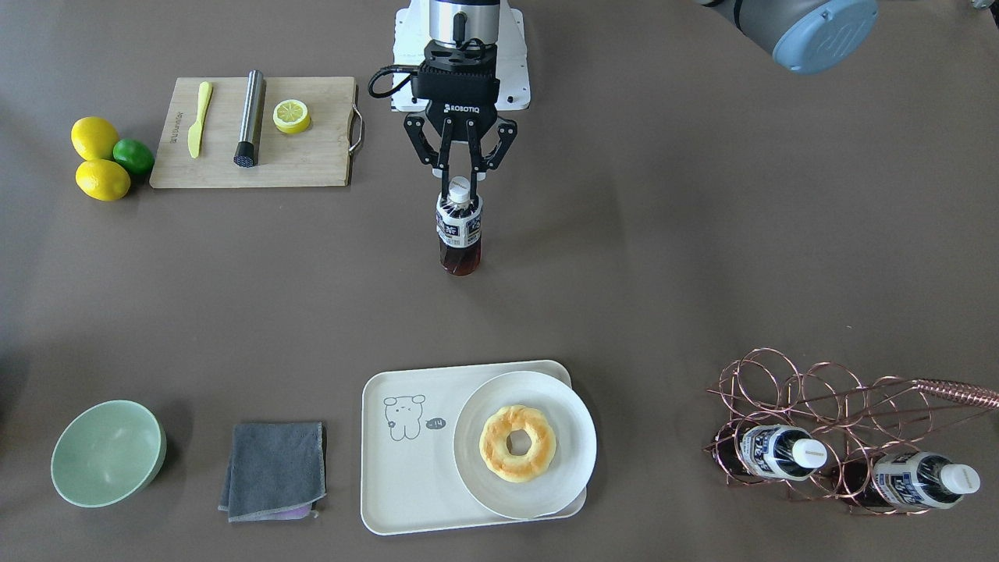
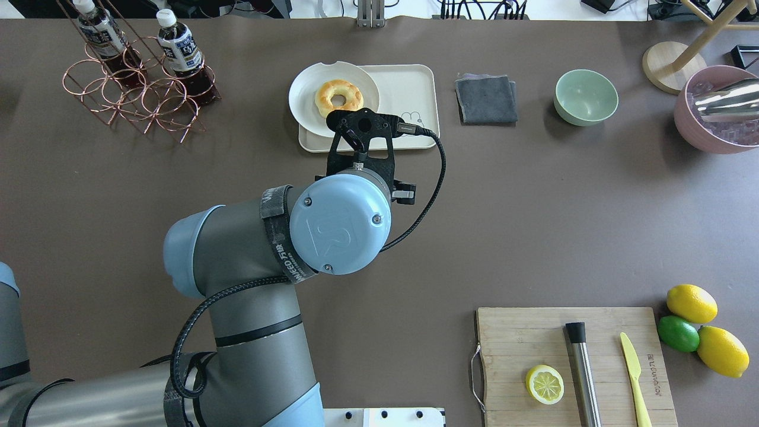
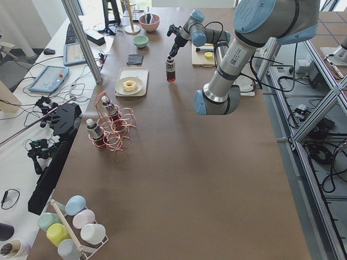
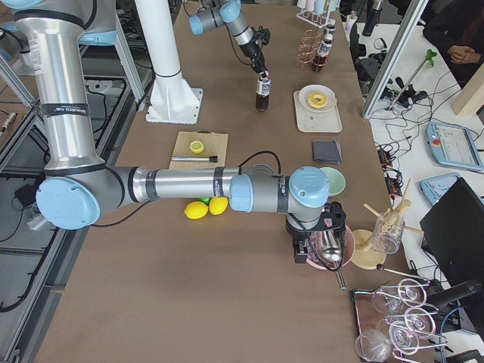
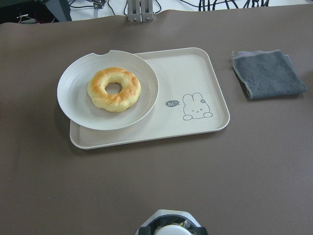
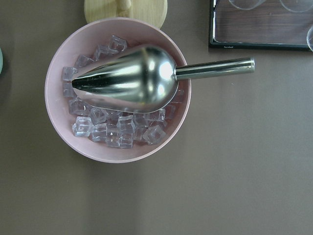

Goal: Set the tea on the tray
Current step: 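Carry the bottle toward the tray and set it down in front of it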

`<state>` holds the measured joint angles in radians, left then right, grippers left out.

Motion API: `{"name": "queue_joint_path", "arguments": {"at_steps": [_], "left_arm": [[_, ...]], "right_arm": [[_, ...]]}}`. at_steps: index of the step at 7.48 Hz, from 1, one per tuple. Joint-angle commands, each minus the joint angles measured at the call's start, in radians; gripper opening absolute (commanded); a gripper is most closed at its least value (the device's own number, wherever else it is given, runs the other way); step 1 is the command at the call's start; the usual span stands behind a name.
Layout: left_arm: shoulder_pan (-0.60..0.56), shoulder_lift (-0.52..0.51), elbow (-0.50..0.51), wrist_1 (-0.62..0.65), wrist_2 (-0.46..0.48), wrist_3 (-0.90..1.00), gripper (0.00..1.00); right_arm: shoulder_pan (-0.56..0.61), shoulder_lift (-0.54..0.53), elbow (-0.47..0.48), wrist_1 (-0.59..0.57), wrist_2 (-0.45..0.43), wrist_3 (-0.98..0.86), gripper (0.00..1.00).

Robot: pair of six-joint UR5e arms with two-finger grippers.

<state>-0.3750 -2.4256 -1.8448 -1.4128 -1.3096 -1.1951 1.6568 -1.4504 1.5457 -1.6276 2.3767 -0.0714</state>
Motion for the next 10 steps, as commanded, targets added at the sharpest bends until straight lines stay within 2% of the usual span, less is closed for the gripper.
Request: {"name": "queue_joint_path", "arguments": {"at_steps": [1, 2, 3, 4, 6, 8, 9, 10], "left_arm": [[0.001, 0.005, 0.010, -0.011, 0.003, 0.003, 0.00], [-0.001, 0.008, 0.010, -0.011, 0.003, 0.003, 0.00], [-0.001, 0.008, 0.009, -0.011, 0.004, 0.005, 0.11], [0.001, 0.011, 0.010, -0.009, 0.006, 0.002, 0.97], [-0.001, 0.022, -0.001, -0.012, 0.032, 0.005, 0.98], [-0.005, 0.025, -0.055, -0.011, 0.018, 0.008, 0.98], [-0.046, 0.026, -0.069, -0.008, -0.002, 0.040, 0.98], [-0.150, 0.058, -0.071, -0.011, -0.131, 0.052, 0.98]], "right_arm": [[0.000, -0.001, -0.001, 0.000, 0.002, 0.004, 1.00], [0.000, -0.001, -0.001, 0.000, 0.002, 0.004, 1.00], [-0.002, 0.001, -0.001, 0.000, 0.002, 0.005, 1.00], [-0.003, 0.001, -0.001, -0.001, 0.002, 0.005, 1.00], [-0.003, 0.002, -0.001, -0.001, 0.004, 0.005, 1.00], [-0.014, 0.013, -0.004, -0.005, 0.004, 0.007, 1.00], [-0.020, 0.013, -0.004, -0.003, 0.007, 0.022, 1.00], [-0.022, 0.015, 0.002, 0.002, 0.025, 0.060, 1.00]]}}
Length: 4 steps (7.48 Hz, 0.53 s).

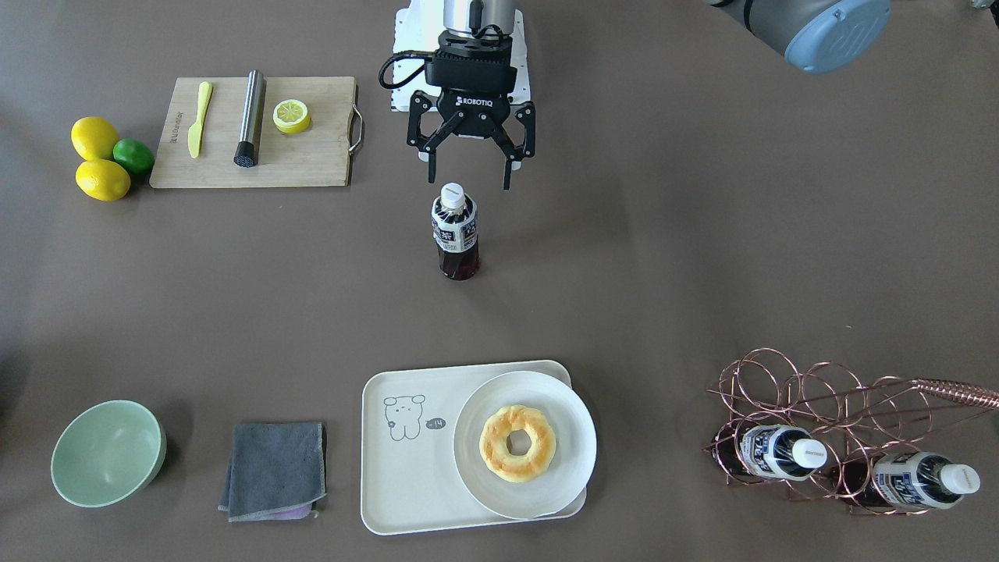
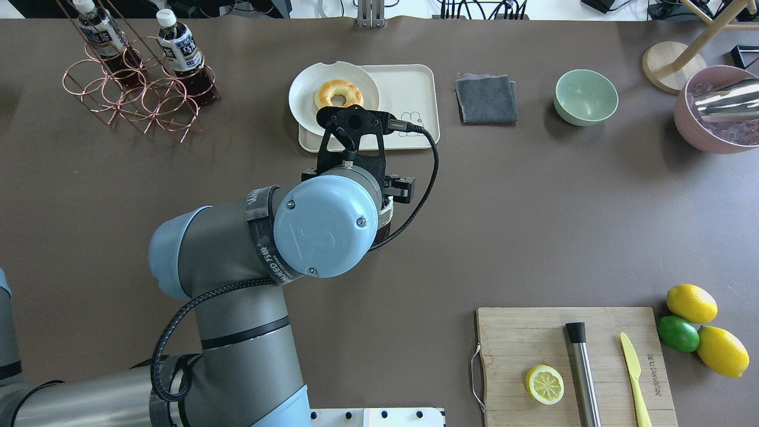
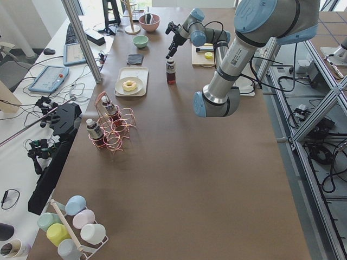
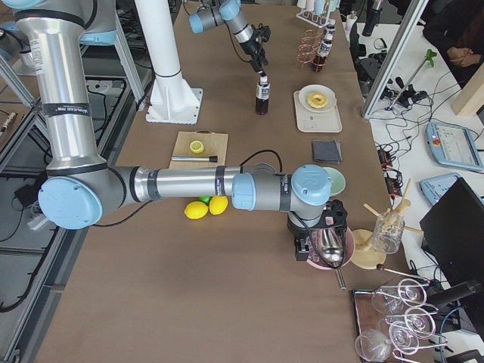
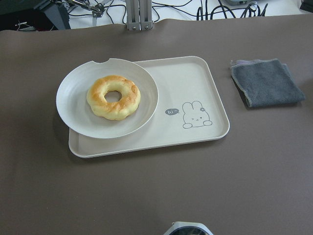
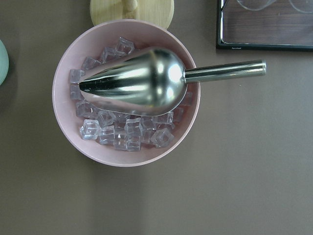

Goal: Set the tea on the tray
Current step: 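Carry the bottle toward the tray and set it down in front of it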

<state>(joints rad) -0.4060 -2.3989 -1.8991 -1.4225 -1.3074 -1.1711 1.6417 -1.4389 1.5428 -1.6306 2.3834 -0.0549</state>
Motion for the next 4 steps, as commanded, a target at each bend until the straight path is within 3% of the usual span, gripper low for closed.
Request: {"name": "queue_joint_path", "arguments": {"at_steps": [1, 2, 4], "left_arm": [[-0.217, 0.064, -0.024, -0.009, -0.259, 0.037, 0.98], [-0.296, 0.122, -0.043, -0.013, -0.330, 0.126, 0.98], [-0.345, 0.284, -0.147, -0.029, -0.332, 0.229, 0.98]], "right_arm": [[-0.038, 0.015, 0.016, 0.006, 0.019, 0.052, 1.00], [-0.057, 0.028, 0.019, 0.006, 0.020, 0.053, 1.00], [-0.103, 0.078, 0.025, 0.006, 0.028, 0.140, 1.00]]}}
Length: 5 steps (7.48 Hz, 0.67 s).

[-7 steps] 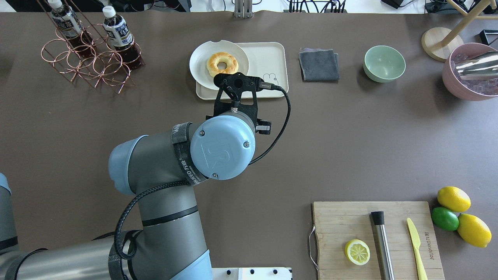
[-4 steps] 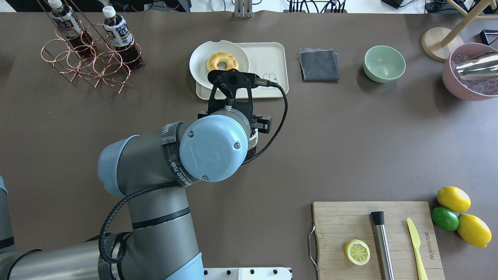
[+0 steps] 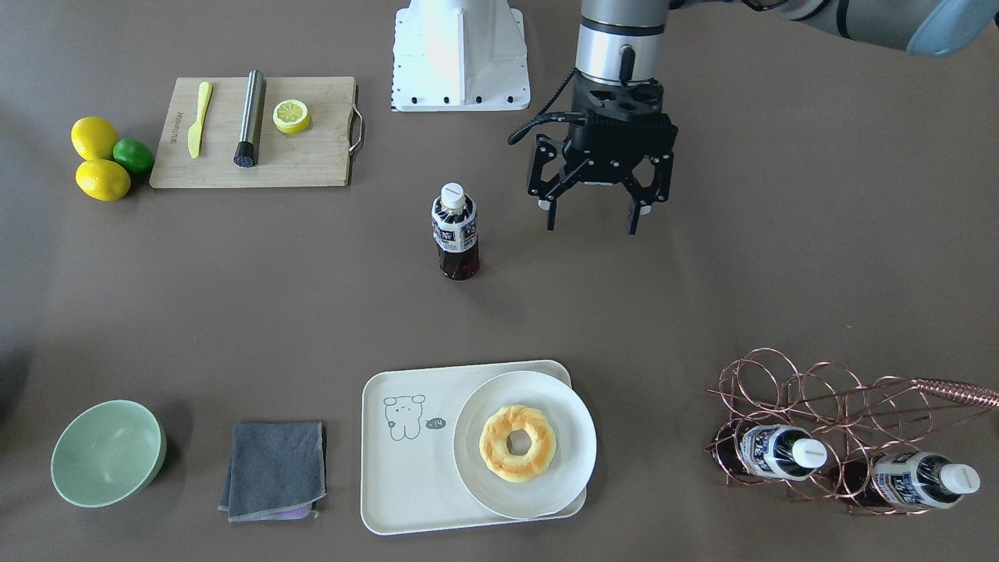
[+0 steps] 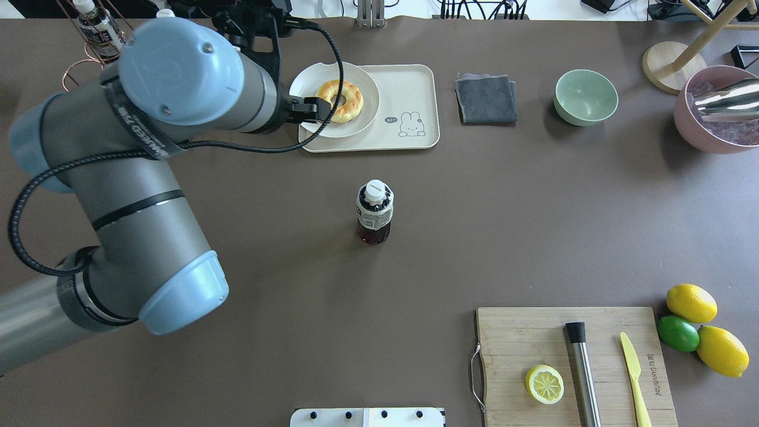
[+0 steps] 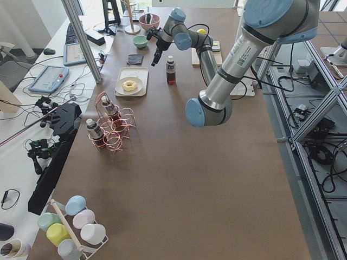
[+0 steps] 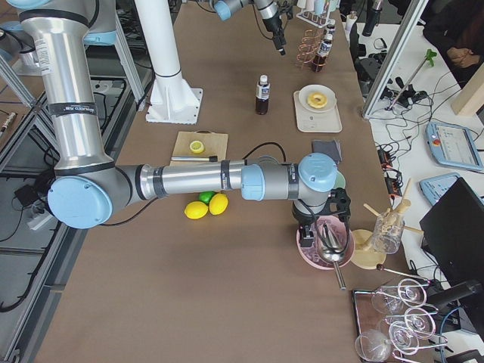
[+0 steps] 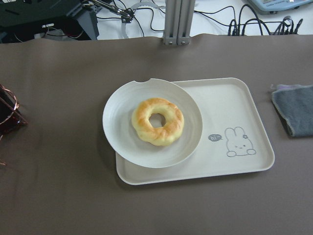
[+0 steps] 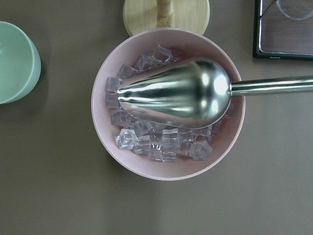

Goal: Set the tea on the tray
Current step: 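Withdraw the left arm to rest while the right arm reaches toward the bottle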

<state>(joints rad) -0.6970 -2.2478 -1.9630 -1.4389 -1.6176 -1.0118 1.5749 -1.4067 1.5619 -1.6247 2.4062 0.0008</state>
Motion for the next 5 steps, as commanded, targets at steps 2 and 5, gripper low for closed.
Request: {"name": "queue_joint_path", "arguments": {"at_steps": [2, 5], "left_arm": [[-0.129, 0.216, -0.083, -0.053, -0.016, 0.070, 0.98], [-0.290, 0.359, -0.097, -0.071, -0.137, 0.068, 0.98]], "right_arm": [[-0.119, 0.110, 0.033, -0.001, 0.001, 0.183, 1.00], [-0.266, 0.150, 0.143, -0.001, -0.007, 0.394, 1.00]]}}
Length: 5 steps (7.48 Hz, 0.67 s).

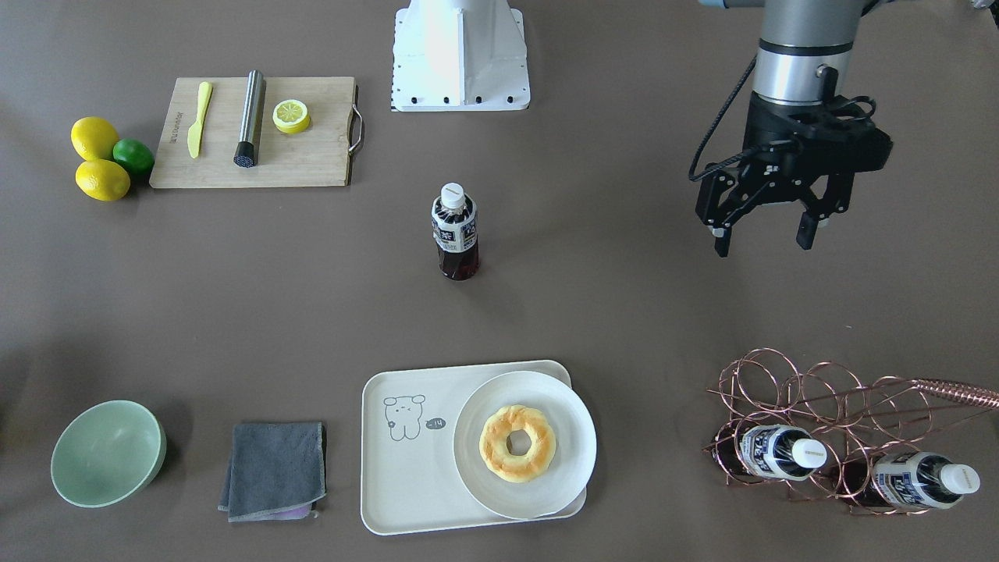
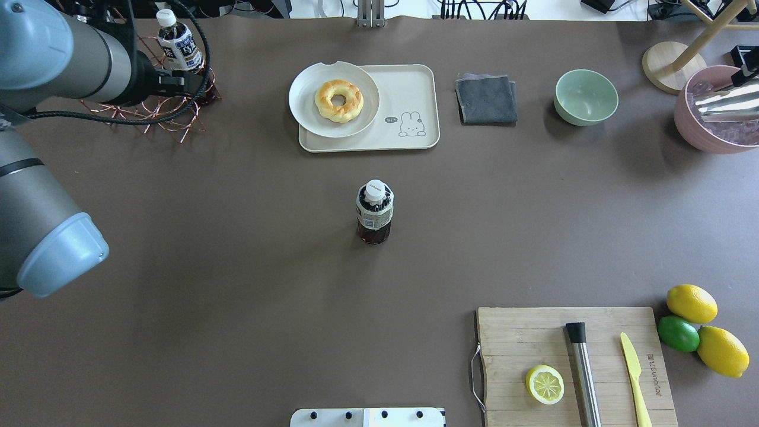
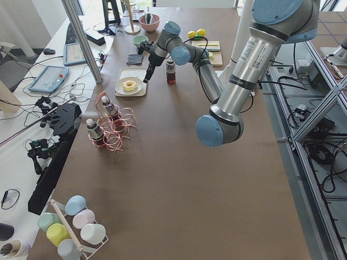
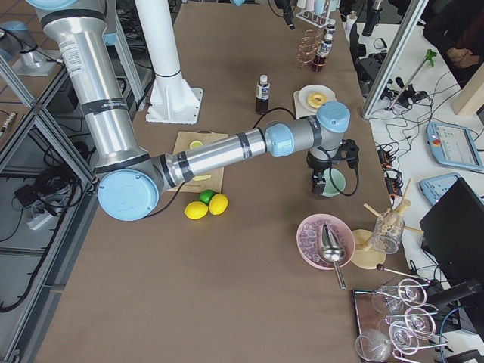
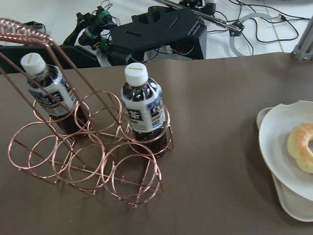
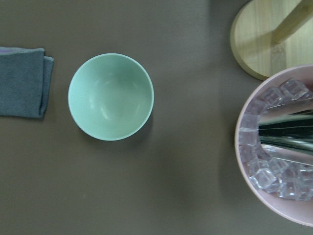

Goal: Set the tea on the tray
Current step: 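Withdraw the left arm to rest while the right arm reaches toward the bottle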

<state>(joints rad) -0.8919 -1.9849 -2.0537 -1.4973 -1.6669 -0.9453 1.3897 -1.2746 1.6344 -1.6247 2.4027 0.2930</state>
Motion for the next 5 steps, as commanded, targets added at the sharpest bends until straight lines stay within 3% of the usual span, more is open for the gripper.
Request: {"name": "queue_joint_path", "arguments": {"at_steps": [1, 2, 5], "left_arm": [[-0.140, 0.144, -0.016, -0.017, -0.184, 0.006, 0.98], [-0.219, 0.205, -0.011, -0.020, -0.280, 0.064, 0.98], [-0.572, 0.247, 0.136, -0.018, -0.498, 0.640, 0.98]], "right_arm": [[-0.148, 0.055, 0.099, -0.001, -0.032, 0.212, 1.00], [-0.228, 0.082, 0.138, -0.001, -0.071, 0.304, 1.00], [-0.420, 0.190, 0.166, 0.000, -0.171, 0.552, 1.00]]}}
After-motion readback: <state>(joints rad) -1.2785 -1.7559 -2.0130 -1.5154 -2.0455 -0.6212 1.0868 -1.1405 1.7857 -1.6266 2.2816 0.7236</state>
